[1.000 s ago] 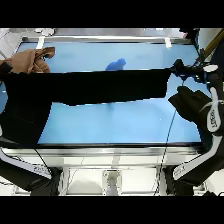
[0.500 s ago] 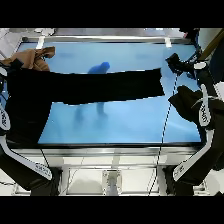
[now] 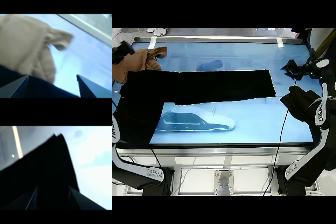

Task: Fold the clothes and pants, and hang the long-sleeved shirts on hangers.

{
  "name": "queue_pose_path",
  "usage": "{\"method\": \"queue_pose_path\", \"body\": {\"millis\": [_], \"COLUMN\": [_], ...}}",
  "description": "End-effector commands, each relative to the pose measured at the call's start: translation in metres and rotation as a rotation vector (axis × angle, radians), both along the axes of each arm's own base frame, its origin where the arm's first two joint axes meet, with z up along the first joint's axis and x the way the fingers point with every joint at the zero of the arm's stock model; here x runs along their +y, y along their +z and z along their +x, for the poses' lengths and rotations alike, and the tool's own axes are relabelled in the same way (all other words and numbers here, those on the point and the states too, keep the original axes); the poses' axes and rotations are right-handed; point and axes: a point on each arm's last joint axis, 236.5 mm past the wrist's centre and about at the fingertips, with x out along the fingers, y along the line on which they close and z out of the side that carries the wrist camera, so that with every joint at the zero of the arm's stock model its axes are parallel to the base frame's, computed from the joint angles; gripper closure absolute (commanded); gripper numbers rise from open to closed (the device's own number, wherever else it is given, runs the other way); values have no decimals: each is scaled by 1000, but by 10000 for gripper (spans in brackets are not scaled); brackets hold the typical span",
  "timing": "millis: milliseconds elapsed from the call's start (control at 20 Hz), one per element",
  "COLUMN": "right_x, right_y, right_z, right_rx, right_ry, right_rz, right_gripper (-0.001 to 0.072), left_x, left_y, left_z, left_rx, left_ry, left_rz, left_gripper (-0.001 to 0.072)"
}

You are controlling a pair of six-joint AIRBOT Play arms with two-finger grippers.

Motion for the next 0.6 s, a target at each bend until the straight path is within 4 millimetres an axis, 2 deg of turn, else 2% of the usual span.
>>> {"method": "queue_pose_path", "body": {"millis": [0, 150, 250, 350, 550], "right_x": [1, 10, 14, 11, 8], "right_y": [-38, -64, -75, -85, -92], "right_z": [-21, -19, -15, -15, -12], "right_rx": [120, 159, 166, 175, 171], "right_ry": [75, 135, 142, 139, 138], "right_rz": [13, 68, 98, 86, 59], "right_gripper": [293, 293, 293, 295, 296], "left_x": [-92, -190, -248, -293, -372], "left_y": [3, -10, -34, -69, -134], "left_z": [6, 12, 8, -2, -22], "left_rx": [43, 55, 104, 184, 281], "left_ry": [-231, -446, -564, -662, -816], "left_rz": [136, 235, 319, 400, 412], "left_gripper": [-13, -4, -3, -2, -1]}}
